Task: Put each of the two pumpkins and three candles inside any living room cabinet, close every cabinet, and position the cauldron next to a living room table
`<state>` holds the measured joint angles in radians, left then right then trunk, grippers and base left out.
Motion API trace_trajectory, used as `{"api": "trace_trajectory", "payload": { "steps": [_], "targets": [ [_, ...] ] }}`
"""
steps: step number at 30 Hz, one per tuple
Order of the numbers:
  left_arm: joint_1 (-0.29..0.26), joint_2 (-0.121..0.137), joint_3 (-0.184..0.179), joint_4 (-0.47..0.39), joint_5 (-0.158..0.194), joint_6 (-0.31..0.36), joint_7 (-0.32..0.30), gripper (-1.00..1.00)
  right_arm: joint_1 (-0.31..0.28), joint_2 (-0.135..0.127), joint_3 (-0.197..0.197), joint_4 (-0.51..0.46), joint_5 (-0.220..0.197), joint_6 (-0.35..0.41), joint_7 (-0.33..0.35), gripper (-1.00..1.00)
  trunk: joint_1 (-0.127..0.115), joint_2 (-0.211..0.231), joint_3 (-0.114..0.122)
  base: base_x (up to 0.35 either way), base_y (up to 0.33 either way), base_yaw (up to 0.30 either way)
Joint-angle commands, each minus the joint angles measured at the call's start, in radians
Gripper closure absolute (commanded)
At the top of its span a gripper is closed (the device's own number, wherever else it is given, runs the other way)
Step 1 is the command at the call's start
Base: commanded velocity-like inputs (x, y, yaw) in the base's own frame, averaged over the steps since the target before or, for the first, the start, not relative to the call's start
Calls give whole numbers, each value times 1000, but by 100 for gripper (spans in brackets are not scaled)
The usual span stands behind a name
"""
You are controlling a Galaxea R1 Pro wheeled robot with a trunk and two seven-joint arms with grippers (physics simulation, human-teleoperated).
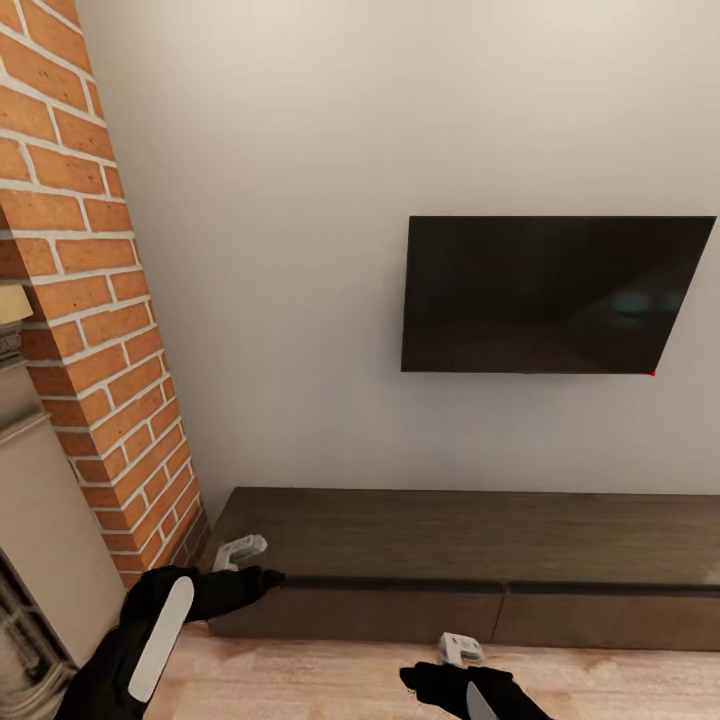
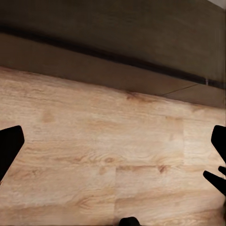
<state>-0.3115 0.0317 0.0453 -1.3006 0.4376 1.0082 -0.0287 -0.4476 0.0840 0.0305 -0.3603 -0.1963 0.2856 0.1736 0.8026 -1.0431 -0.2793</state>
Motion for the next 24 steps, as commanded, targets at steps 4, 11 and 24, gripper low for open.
{"api": "trace_trajectory", "payload": {
  "steps": [4, 11, 24],
  "targets": [
    [-43, -1, 1, -2, 3, 5, -3, -100, -17, 6, 3, -2, -9, 5, 0, -100, 0, -1, -1, 0, 0, 0],
    [-95, -1, 1, -2, 56, 6, -4, -100, -46, 9, 3, -2, -21, -1, 0, -100, 0, -1, -1, 0, 0, 0],
    [-193, -1, -4, -32, 196, 7, -4, -100, -62, 9, 1, -2, -118, -3, 0, -100, 46, -85, -39, 0, 0, 0]
  ]
}}
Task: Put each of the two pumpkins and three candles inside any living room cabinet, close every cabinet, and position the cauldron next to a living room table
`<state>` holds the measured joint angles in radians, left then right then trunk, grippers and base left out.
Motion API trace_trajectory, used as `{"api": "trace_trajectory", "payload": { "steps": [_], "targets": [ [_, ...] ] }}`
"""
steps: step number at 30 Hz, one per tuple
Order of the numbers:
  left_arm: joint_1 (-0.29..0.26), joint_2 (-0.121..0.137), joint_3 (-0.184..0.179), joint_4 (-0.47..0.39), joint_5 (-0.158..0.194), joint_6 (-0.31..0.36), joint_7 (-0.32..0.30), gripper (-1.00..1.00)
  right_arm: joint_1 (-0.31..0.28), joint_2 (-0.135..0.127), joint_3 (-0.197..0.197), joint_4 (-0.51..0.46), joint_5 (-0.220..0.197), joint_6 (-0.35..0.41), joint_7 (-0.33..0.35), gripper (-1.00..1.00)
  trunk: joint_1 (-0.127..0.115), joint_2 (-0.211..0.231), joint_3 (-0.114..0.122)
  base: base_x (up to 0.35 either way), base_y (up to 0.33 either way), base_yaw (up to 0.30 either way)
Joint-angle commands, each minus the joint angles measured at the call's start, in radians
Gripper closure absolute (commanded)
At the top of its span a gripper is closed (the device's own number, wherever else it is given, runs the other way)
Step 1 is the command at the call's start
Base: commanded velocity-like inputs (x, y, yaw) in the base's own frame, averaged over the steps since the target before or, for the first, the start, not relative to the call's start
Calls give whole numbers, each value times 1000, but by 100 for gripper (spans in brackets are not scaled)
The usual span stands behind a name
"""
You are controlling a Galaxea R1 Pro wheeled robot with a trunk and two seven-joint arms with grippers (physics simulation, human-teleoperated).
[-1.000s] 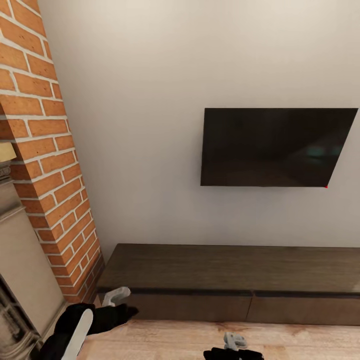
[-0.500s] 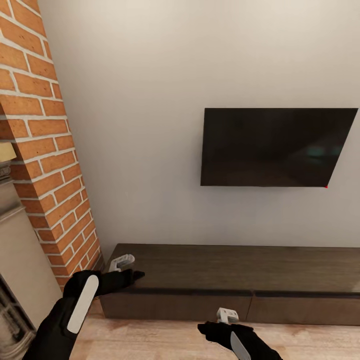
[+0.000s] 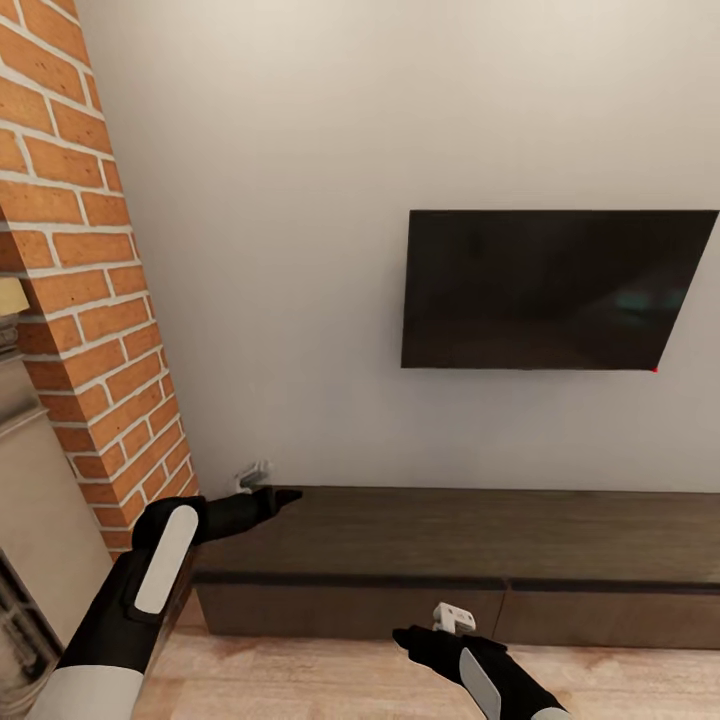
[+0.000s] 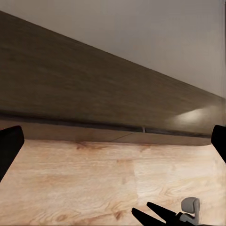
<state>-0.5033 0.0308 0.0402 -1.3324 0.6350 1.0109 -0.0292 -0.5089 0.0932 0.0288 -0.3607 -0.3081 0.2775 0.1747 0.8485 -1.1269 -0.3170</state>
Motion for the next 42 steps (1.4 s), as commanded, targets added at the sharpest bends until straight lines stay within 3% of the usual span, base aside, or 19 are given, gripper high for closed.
{"api": "trace_trajectory", "payload": {
  "steps": [1, 5, 9, 10, 17, 21, 26, 30, 31, 33, 37, 42],
  "targets": [
    [-1, 0, 1, -6, 0, 5, -3, -100, 0, -1, 3, -2, -12, 5, 0, -100, 4, -8, -4, 0, 0, 0],
    [-1, 0, 0, -17, 8, 6, -4, -100, 0, 0, 2, -2, -61, 5, 2, -100, 19, -36, -17, 0, 0, 0],
    [0, 0, -1, -23, 33, 7, -4, -100, 0, 0, 4, -2, -155, 4, 28, -100, 35, -64, -30, 0, 0, 0],
    [-1, 0, -8, -25, 44, 7, -5, -100, 0, 1, 4, -2, -197, 4, 46, -100, 39, -71, -33, 0, 0, 0],
    [0, -1, -69, -68, 72, 5, -5, -100, 0, 2, 6, -1, -250, -10, 70, -100, 65, -120, -55, 0, 0, 0],
    [0, -1, -79, -87, 121, 4, -5, -100, 0, 2, 5, -1, -256, -48, 84, -100, 81, -148, -67, 0, 0, 0],
    [0, -1, -83, -93, 172, 5, -5, -100, 0, 2, 3, 2, -262, -70, 169, -100, 100, -183, -83, 0, 0, 0],
    [0, 1, -87, -95, 221, 7, -7, -100, 1, 2, 2, 13, -322, -105, 267, -100, 115, -211, -95, 0, 0, 0],
    [0, 1, -88, -95, 245, 8, -8, -100, 1, 2, 2, 20, -369, -125, 297, -100, 119, -218, -98, 0, 0, 0],
    [0, 2, -89, -97, 267, 8, -10, -100, 1, 2, 2, 25, -419, -141, 325, -100, 127, -232, -105, 0, 0, 0],
    [0, 5, -91, -108, 291, 9, -30, -100, 1, 2, 2, 41, -490, -155, 376, -100, 142, -260, -117, 0, 0, 0],
    [0, 11, -93, -112, 297, 9, -82, -100, 1, 2, 2, 56, -519, -159, 456, -100, 161, -295, -133, 0, 0, 0]
  ]
}}
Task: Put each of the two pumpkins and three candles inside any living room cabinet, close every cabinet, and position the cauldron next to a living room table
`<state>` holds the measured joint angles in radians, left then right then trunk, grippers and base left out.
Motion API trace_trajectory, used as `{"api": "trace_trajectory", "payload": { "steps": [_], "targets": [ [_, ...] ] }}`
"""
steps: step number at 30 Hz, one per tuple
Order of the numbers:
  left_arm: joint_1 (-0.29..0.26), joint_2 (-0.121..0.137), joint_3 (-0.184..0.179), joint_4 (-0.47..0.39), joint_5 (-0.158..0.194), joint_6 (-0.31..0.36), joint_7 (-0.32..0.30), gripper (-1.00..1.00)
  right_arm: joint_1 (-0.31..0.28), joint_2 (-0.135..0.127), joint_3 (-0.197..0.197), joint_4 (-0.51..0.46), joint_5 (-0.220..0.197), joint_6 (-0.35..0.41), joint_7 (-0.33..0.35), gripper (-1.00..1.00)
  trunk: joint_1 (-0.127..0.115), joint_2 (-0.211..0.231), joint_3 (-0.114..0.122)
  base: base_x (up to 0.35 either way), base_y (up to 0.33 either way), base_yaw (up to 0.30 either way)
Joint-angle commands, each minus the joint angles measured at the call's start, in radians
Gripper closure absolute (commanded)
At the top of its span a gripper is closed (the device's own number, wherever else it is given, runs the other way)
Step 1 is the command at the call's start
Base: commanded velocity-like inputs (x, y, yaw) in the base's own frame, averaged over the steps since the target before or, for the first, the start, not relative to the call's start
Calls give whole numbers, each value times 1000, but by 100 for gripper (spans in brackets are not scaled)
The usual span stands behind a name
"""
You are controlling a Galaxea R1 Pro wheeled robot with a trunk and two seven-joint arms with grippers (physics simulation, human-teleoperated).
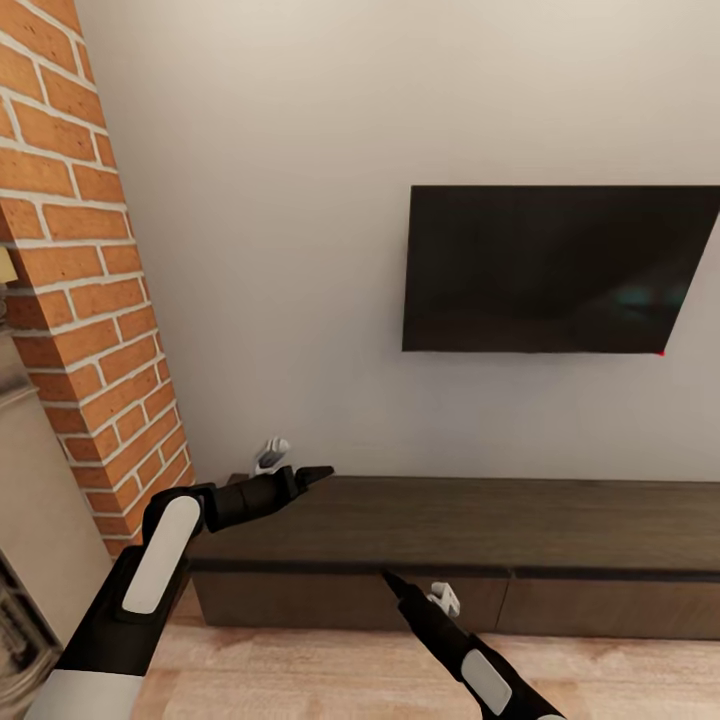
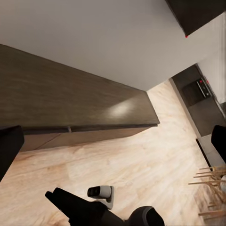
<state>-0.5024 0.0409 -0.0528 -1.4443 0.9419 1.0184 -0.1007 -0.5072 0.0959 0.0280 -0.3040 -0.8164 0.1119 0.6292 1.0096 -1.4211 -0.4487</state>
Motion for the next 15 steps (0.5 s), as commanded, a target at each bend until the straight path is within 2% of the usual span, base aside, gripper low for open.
{"api": "trace_trajectory", "payload": {
  "steps": [1, 3, 6, 12, 15],
  "targets": [
    [-1, 2, 0, 0, -10, 2, -16, -100, -1, -1, 3, 1, -12, 7, 28, -100, 4, -8, -4, 0, 0, 0],
    [-1, 3, -1, -1, -8, 3, -22, -100, -1, -1, 3, 2, -14, 6, 69, -100, 12, -22, -11, 0, 0, 0],
    [-1, 3, -4, -1, -8, 3, -25, -100, -1, -3, 3, 3, -15, 7, 89, -100, 23, -43, -20, 0, 0, 0],
    [-1, 1, -46, -1, -8, 2, -25, -100, 1, -4, 2, 3, -19, 7, 101, -100, 46, -85, -39, 0, 0, 0],
    [-1, -1, -51, -1, -8, 2, -25, -100, 1, -5, -7, 3, -25, 7, 104, -100, 58, -106, -48, 0, 0, 0]
  ]
}}
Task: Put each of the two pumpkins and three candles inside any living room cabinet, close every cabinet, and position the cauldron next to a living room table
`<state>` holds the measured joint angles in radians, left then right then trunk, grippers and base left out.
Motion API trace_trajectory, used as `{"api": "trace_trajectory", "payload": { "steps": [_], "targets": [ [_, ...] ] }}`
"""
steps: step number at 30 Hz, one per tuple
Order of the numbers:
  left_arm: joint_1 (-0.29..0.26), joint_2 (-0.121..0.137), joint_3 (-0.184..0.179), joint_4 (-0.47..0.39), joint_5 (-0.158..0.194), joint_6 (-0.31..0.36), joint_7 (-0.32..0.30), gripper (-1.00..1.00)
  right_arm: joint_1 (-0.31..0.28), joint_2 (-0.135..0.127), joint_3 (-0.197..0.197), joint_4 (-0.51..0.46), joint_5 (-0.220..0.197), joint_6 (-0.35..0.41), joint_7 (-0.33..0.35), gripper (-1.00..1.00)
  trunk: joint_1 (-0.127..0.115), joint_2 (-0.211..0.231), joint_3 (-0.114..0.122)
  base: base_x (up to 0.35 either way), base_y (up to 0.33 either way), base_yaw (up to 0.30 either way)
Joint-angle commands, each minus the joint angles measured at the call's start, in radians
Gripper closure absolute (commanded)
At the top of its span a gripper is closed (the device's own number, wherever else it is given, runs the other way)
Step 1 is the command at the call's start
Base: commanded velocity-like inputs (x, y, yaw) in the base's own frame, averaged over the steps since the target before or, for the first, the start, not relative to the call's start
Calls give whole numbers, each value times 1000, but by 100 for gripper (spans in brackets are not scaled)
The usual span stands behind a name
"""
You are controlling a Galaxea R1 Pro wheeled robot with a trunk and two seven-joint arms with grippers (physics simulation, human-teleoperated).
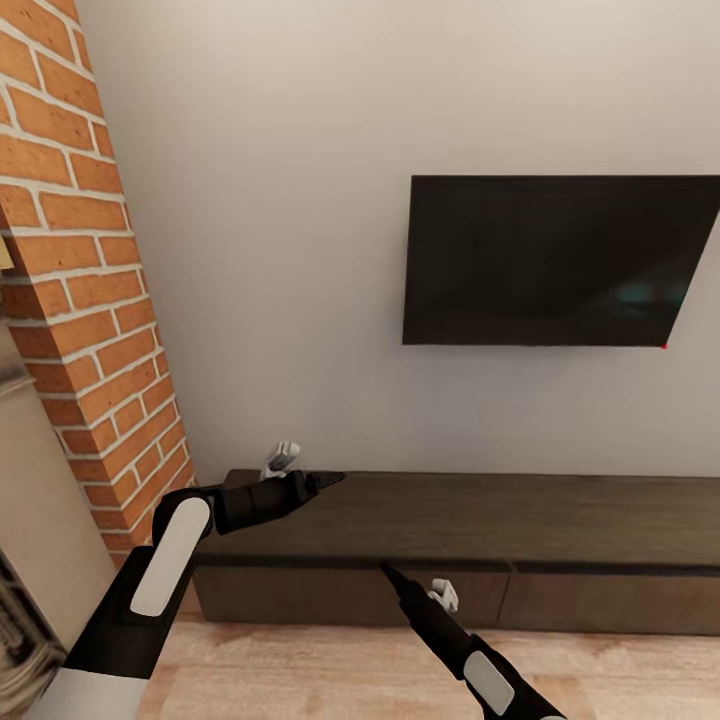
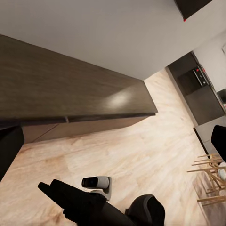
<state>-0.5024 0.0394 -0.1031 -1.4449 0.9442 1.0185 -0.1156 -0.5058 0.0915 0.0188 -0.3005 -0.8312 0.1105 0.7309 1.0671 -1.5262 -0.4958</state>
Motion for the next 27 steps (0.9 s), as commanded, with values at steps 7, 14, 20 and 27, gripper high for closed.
{"api": "trace_trajectory", "payload": {
  "steps": [7, 14, 20, 27],
  "targets": [
    [-1, 2, 4, 1, -2, 2, -9, -100, 0, 0, -149, 0, -174, 6, 2, -100, 27, -50, -23, 0, 0, 0],
    [-1, 3, 2, 3, 37, 1, -8, -100, 0, -5, -179, 0, -223, 1, 3, -100, 54, -99, -45, 0, 0, 0],
    [-1, 2, -4, 2, 43, 2, -10, -100, 0, -10, -182, 0, -223, 1, 63, -100, 77, -141, -64, 0, 0, 0],
    [-1, 2, -5, 1, 44, 2, -11, -100, 1, -25, -180, 0, -221, 1, 157, -100, 104, -190, -86, 0, 0, 0]
  ]
}}
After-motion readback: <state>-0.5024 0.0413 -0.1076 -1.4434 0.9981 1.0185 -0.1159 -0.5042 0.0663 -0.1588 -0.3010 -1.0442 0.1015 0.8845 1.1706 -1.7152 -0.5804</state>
